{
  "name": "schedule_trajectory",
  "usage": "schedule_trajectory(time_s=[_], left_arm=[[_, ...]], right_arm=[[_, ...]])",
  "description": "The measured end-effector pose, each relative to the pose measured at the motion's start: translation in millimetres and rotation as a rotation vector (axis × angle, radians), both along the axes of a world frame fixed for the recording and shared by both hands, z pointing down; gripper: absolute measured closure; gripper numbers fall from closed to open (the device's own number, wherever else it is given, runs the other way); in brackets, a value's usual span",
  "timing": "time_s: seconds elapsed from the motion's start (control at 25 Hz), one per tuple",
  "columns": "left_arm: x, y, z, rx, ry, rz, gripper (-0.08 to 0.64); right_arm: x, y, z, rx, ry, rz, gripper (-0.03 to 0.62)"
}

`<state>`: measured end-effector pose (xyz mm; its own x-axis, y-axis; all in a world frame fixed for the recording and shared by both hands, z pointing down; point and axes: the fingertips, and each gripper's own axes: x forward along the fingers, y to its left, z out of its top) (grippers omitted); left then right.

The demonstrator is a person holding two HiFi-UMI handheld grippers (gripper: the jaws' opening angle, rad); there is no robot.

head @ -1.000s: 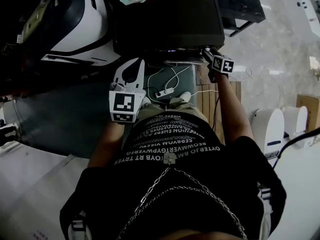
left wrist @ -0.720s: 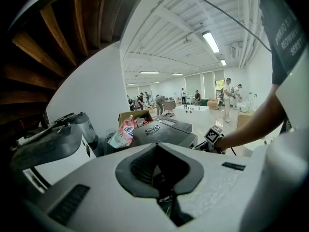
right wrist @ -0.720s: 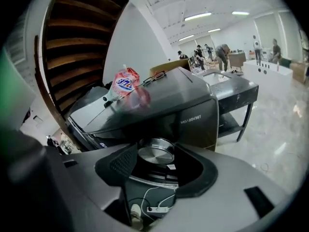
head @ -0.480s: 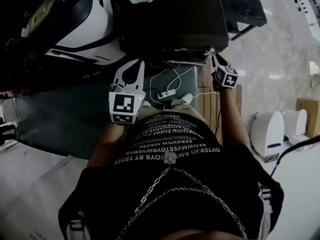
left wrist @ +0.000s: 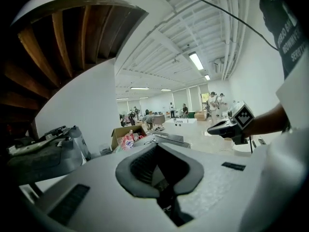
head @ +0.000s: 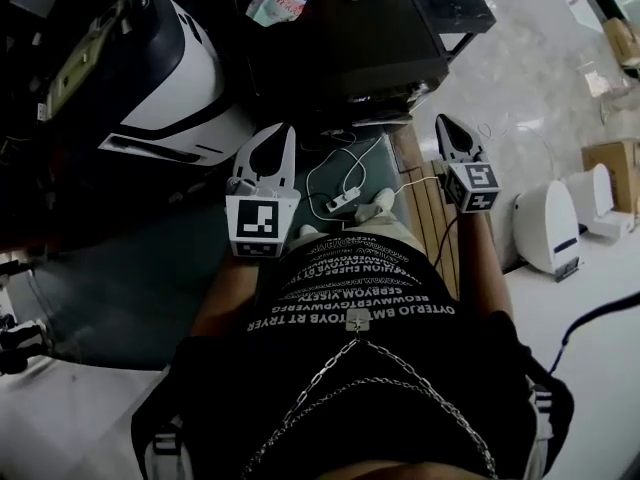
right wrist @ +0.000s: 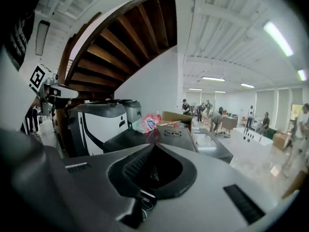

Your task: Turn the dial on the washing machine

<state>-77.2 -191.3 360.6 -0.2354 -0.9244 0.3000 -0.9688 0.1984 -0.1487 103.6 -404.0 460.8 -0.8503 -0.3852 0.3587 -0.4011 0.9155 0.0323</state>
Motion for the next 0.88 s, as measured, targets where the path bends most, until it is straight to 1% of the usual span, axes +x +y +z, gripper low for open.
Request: schedule_trajectory(time_s=[0.08, 0.24, 0.32, 0.4, 0.56, 0.72, 0.88], left_arm=[[-0.8, 19.9, -4.6, 0.020, 0.002, 0.029, 0.555], [3.8, 44.6, -4.6, 0.031, -0.008, 0.112, 0.555], [8.0, 49.7, -4.7, 0.042, -0.005, 0.152, 0.555], [15.9, 52.2, -7.5, 0.060, 0.014, 0.183, 0.554], [29.3, 53.9, -14.1, 0.093, 0.026, 0.243, 0.555], [28.1, 51.6, -8.2, 0.098, 0.032, 0.255, 0.554], [21.5, 40.8, -4.7, 0.073, 0.054, 0.239, 0.554]], right_arm=[[2.8, 28.0, -28.5, 0.054, -0.016, 0.024, 0.595], [10.3, 76.6, -65.5, 0.116, -0.025, 0.070, 0.595], [15.5, 93.2, -75.5, 0.152, -0.011, 0.099, 0.595], [22.0, 105.1, -83.3, 0.174, 0.000, 0.123, 0.595], [23.8, 121.2, -91.0, 0.212, 0.032, 0.128, 0.595], [12.3, 125.6, -87.6, 0.248, 0.076, 0.096, 0.595], [-1.0, 120.2, -87.3, 0.265, 0.080, 0.071, 0.595]])
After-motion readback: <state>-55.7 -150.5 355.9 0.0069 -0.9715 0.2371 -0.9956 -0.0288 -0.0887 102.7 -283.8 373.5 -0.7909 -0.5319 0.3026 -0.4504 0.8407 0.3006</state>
